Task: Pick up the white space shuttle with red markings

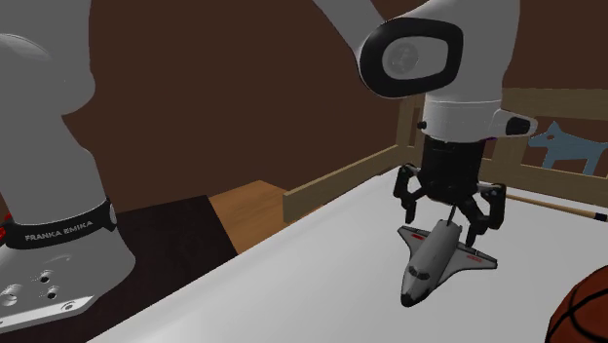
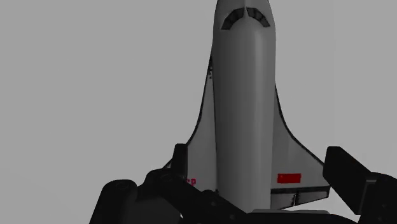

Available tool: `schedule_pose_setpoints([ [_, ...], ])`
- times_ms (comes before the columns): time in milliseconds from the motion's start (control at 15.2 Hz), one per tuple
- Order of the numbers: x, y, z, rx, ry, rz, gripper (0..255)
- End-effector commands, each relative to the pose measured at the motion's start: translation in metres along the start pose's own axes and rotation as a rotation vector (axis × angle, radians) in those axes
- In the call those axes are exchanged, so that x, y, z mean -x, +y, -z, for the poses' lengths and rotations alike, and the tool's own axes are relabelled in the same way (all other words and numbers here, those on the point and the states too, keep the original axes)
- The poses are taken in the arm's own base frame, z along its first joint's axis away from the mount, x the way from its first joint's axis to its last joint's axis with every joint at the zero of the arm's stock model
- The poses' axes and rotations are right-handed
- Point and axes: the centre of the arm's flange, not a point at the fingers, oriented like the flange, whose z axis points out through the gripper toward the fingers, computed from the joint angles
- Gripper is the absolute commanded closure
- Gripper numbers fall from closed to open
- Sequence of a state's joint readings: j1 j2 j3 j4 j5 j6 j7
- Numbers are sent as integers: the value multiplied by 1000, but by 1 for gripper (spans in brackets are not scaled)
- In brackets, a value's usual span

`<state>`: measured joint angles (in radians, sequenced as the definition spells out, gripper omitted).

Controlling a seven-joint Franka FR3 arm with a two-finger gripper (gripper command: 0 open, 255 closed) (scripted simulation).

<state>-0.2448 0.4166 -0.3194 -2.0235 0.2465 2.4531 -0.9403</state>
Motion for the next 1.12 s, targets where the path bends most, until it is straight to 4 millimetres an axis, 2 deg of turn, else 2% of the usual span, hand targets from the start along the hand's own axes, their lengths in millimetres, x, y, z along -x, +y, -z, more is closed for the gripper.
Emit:
schedule_pose_setpoints([
  [0, -1, 1, -12, 0, 1, 1, 0],
  [264, 1, 1, -33, 0, 1, 1, 0],
  [396, 1, 1, -36, 0, 1, 1, 0],
  [462, 0, 1, -36, 0, 1, 1, 255],
  [1056, 1, 1, -36, 0, 1, 1, 255],
])
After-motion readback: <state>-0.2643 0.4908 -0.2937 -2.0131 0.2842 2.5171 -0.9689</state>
